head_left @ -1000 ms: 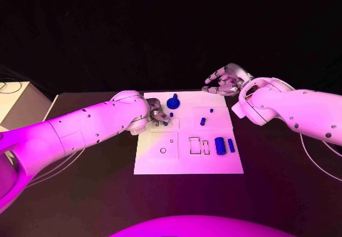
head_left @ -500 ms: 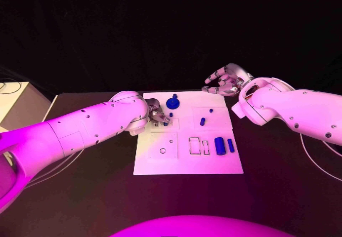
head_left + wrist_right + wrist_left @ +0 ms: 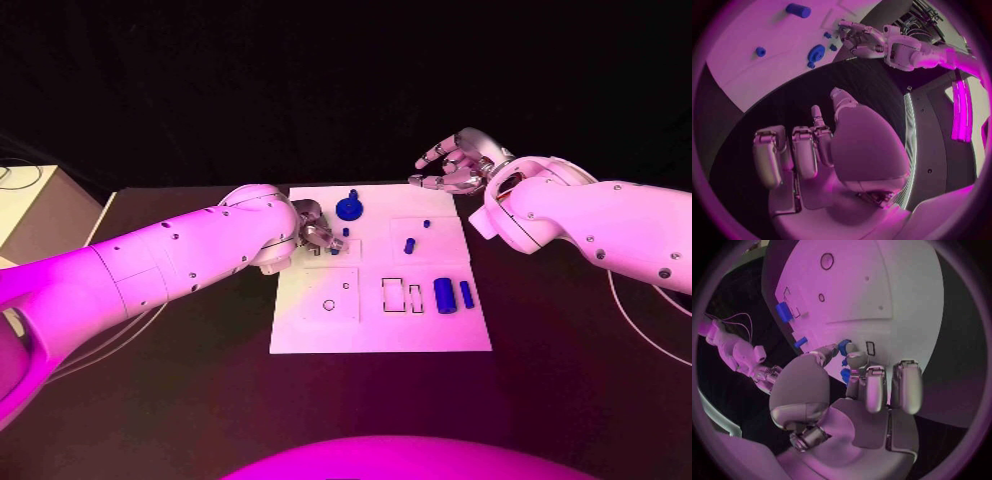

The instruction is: Assemble the parts on the task board

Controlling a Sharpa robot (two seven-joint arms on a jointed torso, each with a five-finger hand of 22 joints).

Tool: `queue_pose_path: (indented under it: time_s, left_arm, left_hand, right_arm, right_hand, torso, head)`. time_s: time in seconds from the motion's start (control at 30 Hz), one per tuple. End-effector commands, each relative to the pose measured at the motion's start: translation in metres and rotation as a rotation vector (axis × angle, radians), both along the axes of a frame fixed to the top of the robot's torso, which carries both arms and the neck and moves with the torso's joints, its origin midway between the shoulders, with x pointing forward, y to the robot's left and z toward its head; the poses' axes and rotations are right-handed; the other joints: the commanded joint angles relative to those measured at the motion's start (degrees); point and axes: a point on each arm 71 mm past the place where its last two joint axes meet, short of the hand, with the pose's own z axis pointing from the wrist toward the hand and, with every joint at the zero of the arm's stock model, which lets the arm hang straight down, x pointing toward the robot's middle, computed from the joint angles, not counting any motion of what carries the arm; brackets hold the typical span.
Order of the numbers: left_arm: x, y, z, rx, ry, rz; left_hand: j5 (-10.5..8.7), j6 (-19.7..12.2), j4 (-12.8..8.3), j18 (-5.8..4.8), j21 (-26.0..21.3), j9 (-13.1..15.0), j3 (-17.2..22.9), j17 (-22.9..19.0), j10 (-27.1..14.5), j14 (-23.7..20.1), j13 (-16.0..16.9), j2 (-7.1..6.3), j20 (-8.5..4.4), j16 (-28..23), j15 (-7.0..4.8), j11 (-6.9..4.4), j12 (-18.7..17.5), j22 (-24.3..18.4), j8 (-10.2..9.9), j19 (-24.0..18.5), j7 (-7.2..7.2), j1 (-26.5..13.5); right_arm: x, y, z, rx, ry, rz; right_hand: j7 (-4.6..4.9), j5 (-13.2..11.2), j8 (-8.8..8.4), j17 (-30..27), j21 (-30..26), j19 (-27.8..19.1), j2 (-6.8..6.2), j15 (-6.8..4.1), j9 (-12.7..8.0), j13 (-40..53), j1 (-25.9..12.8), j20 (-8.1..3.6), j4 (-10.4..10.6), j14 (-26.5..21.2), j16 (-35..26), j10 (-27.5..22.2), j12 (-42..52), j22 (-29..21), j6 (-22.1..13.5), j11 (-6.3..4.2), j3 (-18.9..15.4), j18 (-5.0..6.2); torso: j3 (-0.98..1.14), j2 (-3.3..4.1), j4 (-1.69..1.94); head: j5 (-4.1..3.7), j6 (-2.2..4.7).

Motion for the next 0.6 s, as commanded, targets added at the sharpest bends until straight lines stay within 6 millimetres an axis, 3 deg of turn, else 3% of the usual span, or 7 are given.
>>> queue_pose_path:
  time_s: [0.03, 0.17, 0.33, 0.4, 0.6]
  left_arm:
    - [-0.0051, 0.0001, -0.0093, 0.025, 0.045, -0.024]
    - [-0.0056, 0.0007, -0.009, 0.025, 0.045, -0.024]
    - [-0.0071, 0.0008, -0.0083, 0.022, 0.045, -0.028]
    - [-0.0076, 0.0012, -0.0077, 0.021, 0.044, -0.028]
    - [-0.0077, 0.0024, -0.0028, 0.008, 0.036, -0.027]
  left_hand:
    - [-0.45, 0.2, 0.3, -0.4, -0.1, 0.1, -0.6, 14.8, -0.2, 6.0, 0.0, 0.02, -0.04, 0.1, -0.27, 0.24, -0.2, 3.7, -0.4, 0.5, 0.38, 0.7]
    - [-1.9, 0.3, 1.6, -0.42, -0.1, 0.3, -2.0, 14.9, -0.2, 6.0, -0.1, -0.05, -0.03, 0.1, -0.27, 0.23, -0.1, 3.9, -0.4, 0.6, 0.37, 1.1]
    - [-8.73, 0.4, 5.1, -0.45, -0.1, 0.7, -5.4, 14.9, -0.1, 6.0, -0.2, 0.18, 0.0, 0.2, -0.26, 0.27, 0.2, 4.1, -0.4, 0.7, 0.36, 2.8]
    - [-11.67, 0.4, 5.4, -0.45, -0.1, 0.8, -6.6, 15.0, -0.2, 6.0, -0.3, 0.47, 0.01, 0.2, -0.24, 0.25, 0.3, 4.1, -0.4, 0.7, 0.37, 3.0]
    - [-12.45, 0.4, 5.5, -0.46, -0.1, 0.9, -7.6, 15.0, -0.1, 6.0, -0.3, 0.6, 0.01, 0.2, -0.24, 0.26, 0.4, 4.1, -0.5, 0.8, 0.37, 2.7]
  right_arm:
    - [-0.0006, 0.001, 0.0, -0.002, -0.008, 0.013]
    - [-0.0007, 0.0007, -0.0004, -0.002, -0.008, 0.012]
    - [-0.0009, 0.0004, -0.0011, -0.001, -0.007, 0.011]
    - [-0.0009, 0.0002, -0.0013, -0.001, -0.007, 0.011]
    - [-0.0009, -0.0007, -0.002, -0.001, -0.006, 0.008]
  right_hand:
    - [-0.08, 0.1, 0.36, 9.3, 0.3, 6.1, -0.42, -0.15, 0.1, 10.8, -0.5, -0.07, 0.0, 4.5, -0.2, 1.4, -0.3, 15.1, -0.4, -0.15, 0.2, -0.83]
    - [-0.08, 0.1, 0.36, 9.3, 0.3, 6.1, -0.42, -0.15, 0.1, 10.8, -0.5, -0.07, 0.0, 4.5, -0.2, 1.4, -0.3, 15.1, -0.4, -0.15, 0.2, -0.83]
    - [-0.08, 0.1, 0.37, 9.2, 0.3, 6.1, -0.45, -0.14, 0.1, 10.8, -0.6, -0.07, 0.0, 4.5, -0.2, 1.4, -0.3, 15.1, -0.4, -0.14, 0.2, -0.83]
    - [-0.08, 0.1, 0.37, 9.2, 0.3, 6.1, -0.45, -0.14, 0.1, 10.8, -0.6, -0.07, 0.0, 4.5, -0.2, 1.4, -0.3, 15.1, -0.4, -0.14, 0.2, -0.83]
    - [-0.08, 0.1, 0.37, 9.2, 0.3, 6.1, -0.45, -0.14, 0.1, 10.8, -0.6, -0.07, 0.0, 4.5, -0.2, 1.4, -0.3, 15.1, -0.4, -0.14, 0.2, -0.83]
  torso:
    - [-0.01, 0.0, 0.02]
    - [-0.03, 0.0, 0.02]
    - [-0.03, -0.03, 0.01]
    - [0.0, -0.05, 0.0]
    - [0.01, -0.03, 0.03]
  head:
    - [-0.02, 0.06]
    - [0.03, 0.1]
    - [0.06, 0.16]
    - [0.06, 0.21]
    - [0.06, 0.3]
